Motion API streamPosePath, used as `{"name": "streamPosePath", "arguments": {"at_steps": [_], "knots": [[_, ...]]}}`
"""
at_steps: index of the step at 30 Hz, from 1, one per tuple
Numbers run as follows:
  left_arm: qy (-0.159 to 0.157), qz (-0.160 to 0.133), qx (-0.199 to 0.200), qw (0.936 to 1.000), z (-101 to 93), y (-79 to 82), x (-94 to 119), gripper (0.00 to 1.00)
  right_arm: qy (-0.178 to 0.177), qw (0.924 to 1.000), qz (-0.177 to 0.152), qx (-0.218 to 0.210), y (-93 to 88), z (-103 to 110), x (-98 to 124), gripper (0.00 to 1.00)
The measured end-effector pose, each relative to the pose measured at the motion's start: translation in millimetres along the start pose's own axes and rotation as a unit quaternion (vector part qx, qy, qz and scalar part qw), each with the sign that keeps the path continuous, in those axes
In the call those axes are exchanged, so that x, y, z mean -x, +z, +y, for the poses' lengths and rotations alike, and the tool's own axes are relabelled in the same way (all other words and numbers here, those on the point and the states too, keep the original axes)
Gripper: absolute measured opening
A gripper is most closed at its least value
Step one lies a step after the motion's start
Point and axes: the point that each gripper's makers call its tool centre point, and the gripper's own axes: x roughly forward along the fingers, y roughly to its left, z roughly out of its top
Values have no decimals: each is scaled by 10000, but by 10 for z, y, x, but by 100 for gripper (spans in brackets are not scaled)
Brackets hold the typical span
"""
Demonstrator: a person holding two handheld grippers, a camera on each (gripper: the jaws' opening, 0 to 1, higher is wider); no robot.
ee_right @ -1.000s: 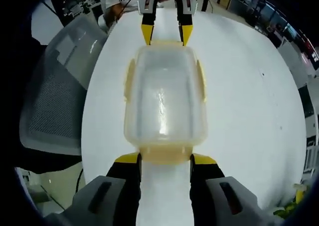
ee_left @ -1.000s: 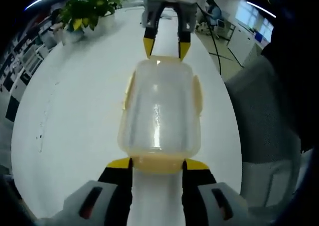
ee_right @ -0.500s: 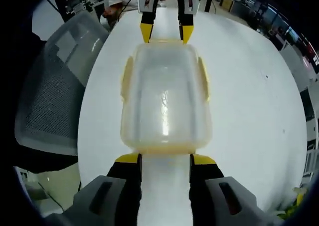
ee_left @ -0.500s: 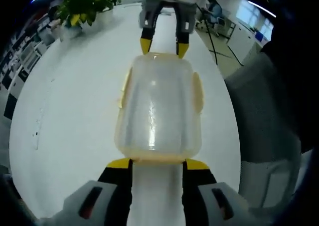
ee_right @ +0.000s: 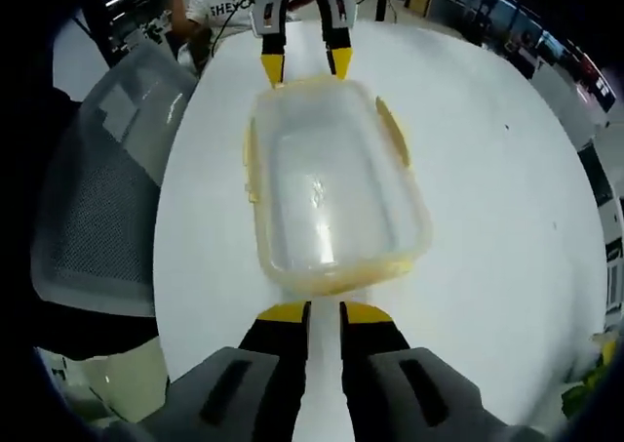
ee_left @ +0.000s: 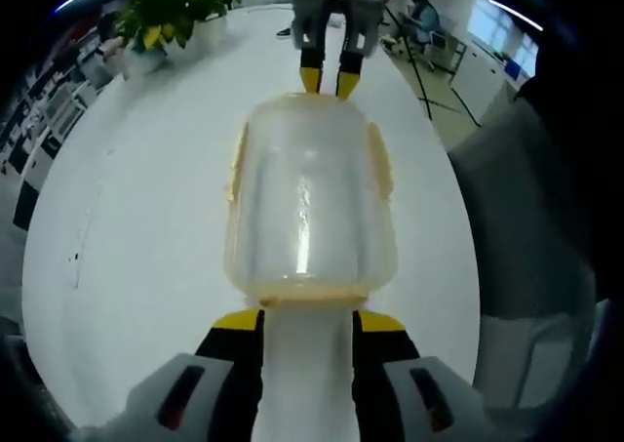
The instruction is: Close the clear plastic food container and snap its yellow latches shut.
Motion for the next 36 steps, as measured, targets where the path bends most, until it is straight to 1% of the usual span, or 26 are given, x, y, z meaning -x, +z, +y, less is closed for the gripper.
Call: {"name": "streamPosePath", "arguments": {"at_steps": [2, 4, 5, 6, 7, 8, 10, 11, 12, 13, 14, 17, 18, 19, 20, 21, 22, 23, 24, 25, 26, 28, 29, 31, 34, 36], "knots": [[57, -5, 95, 9999, -6, -21, 11, 30, -12, 9997, -140, -220, -5, -10, 31, 9], [110, -18, 275, 9996, -13, -51, 22, 31, 27, 9972, -362, -650, -5, -20, 68, 9], [155, -168, 641, 9977, -16, -33, 44, 31, 43, 9960, -436, -785, -14, -28, 91, 9], [181, -535, 1147, 9918, -10, 55, 84, 31, 8, 9948, -506, -885, -25, -57, 116, 9], [218, -692, 1361, 9880, -17, 100, 119, 31, -140, 9928, -546, -1056, -61, -119, 156, 8], [313, -649, 1432, 9871, -11, 61, 140, 32, -208, 9904, -613, -1223, -67, -143, 173, 8], [498, -608, 1527, 9851, -24, -2, 172, 32, -173, 9835, -949, -1529, -1, -120, 204, 11], [482, -604, 1495, 9857, -58, -17, 174, 32, -193, 9805, -1041, -1658, 11, -124, 217, 11], [481, -623, 1606, 9839, -82, -33, 173, 31, -206, 9762, -1124, -1845, 16, -121, 227, 11], [477, -658, 1896, 9785, -96, -50, 162, 31, -215, 9738, -1163, -1943, 14, -123, 232, 12], [476, -699, 2013, 9759, -105, -55, 162, 31, -236, 9694, -1267, -2091, 27, -136, 240, 12], [579, -657, 2069, 9744, -100, -125, 190, 31, -186, 9565, -1543, -2469, 79, -142, 275, 14], [609, -671, 2167, 9720, -95, -132, 207, 32, -164, 9520, -1636, -2582, 96, -153, 283, 15], [564, -735, 2478, 9644, -113, -122, 224, 32, -114, 9435, -1878, -2727, 157, -165, 306, 16], [525, -775, 2673, 9590, -121, -114, 238, 32, -72, 9387, -2030, -2784, 198, -174, 325, 16], [586, -933, 2815, 9532, -87, -75, 273, 32, -28, 9312, -2147, -2947, 225, -184, 339, 17], [646, -1096, 2892, 9488, -51, -35, 296, 32, -26, 9284, -2141, -3037, 218, -192, 338, 20], [636, -1267, 3169, 9378, -31, -4, 312, 33, -69, 9291, -2086, -3053, 193, -215, 328, 23], [616, -1283, 3254, 9348, -33, -2, 315, 33, -79, 9288, -2060, -3080, 191, -216, 321, 25], [617, -1319, 3410, 9287, -26, 1, 323, 34, -75, 9287, -2042, -3094, 190, -212, 315, 27], [641, -1379, 3480, 9251, -14, 12, 327, 34, -66, 9284, -2035, -3109, 194, -206, 309, 29], [588, -1542, 3733, 9129, -21, 53, 321, 36, -16, 9270, -2032, -3152, 205, -188, 293, 30], [527, -1690, 3845, 9060, -28, 94, 315, 36, 27, 9265, -2039, -3164, 217, -172, 281, 30], [487, -1846, 4010, 8960, -46, 129, 302, 36, 67, 9263, -2044, -3163, 232, -156, 259, 30], [453, -1923, 4201, 8857, -72, 134, 272, 36, 114, 9246, -2074, -3194, 257, -134, 250, 30], [379, -2019, 4439, 8722, -101, 146, 241, 37, 159, 9212, -2128, -3252, 280, -126, 237, 30]]}}
